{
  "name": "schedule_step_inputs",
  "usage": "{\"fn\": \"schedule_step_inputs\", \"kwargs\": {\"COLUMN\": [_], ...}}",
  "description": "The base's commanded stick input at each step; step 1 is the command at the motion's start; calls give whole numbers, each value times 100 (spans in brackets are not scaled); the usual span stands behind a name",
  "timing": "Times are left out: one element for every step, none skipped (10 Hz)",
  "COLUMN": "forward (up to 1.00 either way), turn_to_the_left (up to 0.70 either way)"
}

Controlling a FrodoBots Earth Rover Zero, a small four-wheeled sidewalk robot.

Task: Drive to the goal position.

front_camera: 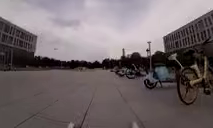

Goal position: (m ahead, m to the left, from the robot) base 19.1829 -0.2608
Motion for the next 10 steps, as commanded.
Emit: {"fn": "schedule_step_inputs", "kwargs": {"forward": [70,70,70,70,70,70,70,70,70,70], "turn_to_the_left": [0,0,0,0,0,0,0,0,0,0]}}
